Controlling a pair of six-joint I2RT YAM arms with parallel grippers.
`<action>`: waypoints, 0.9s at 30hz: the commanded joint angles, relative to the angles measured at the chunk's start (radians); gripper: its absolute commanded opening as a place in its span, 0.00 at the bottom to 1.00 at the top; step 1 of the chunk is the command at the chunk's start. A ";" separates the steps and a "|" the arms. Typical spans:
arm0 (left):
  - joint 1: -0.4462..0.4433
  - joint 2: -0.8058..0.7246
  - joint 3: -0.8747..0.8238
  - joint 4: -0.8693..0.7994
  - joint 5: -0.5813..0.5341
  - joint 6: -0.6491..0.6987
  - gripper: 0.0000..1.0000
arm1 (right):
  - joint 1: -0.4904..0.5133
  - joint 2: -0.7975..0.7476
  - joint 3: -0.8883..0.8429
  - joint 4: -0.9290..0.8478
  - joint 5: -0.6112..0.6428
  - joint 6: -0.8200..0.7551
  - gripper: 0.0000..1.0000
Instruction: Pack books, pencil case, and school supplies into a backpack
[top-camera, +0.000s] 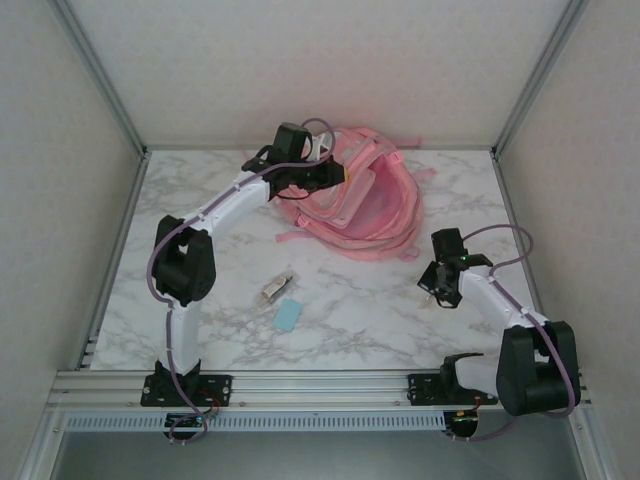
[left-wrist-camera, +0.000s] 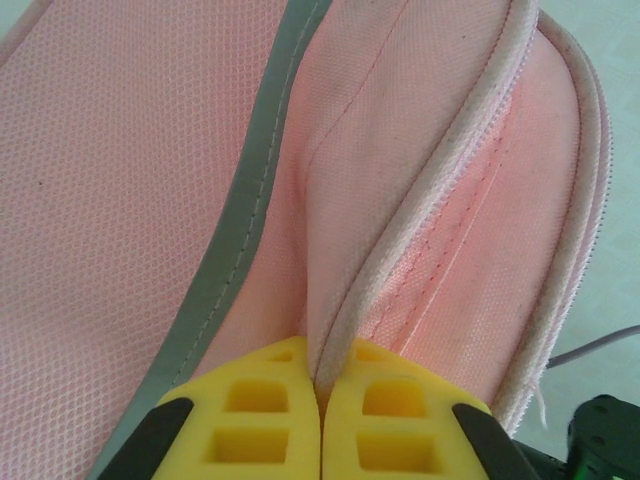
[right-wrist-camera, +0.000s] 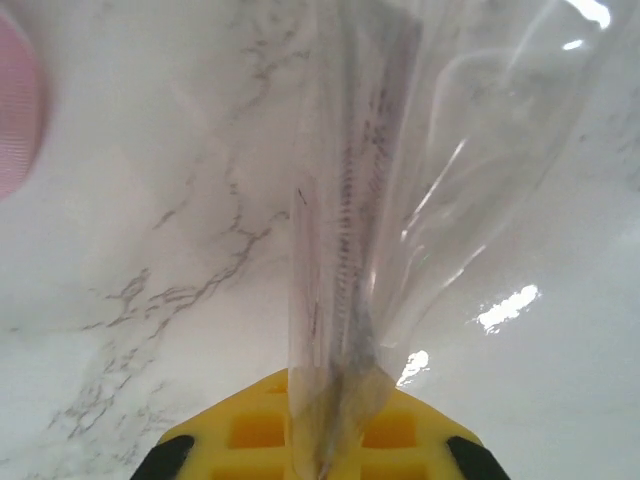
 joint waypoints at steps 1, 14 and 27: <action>0.029 -0.075 0.032 -0.007 0.016 -0.008 0.00 | 0.002 -0.069 0.078 -0.055 -0.023 -0.052 0.00; 0.060 -0.047 0.131 -0.048 0.008 -0.002 0.00 | 0.041 0.196 0.351 0.495 -0.552 0.033 0.00; 0.059 -0.059 0.113 -0.007 0.021 -0.050 0.00 | 0.167 0.793 0.721 0.955 -0.651 0.286 0.00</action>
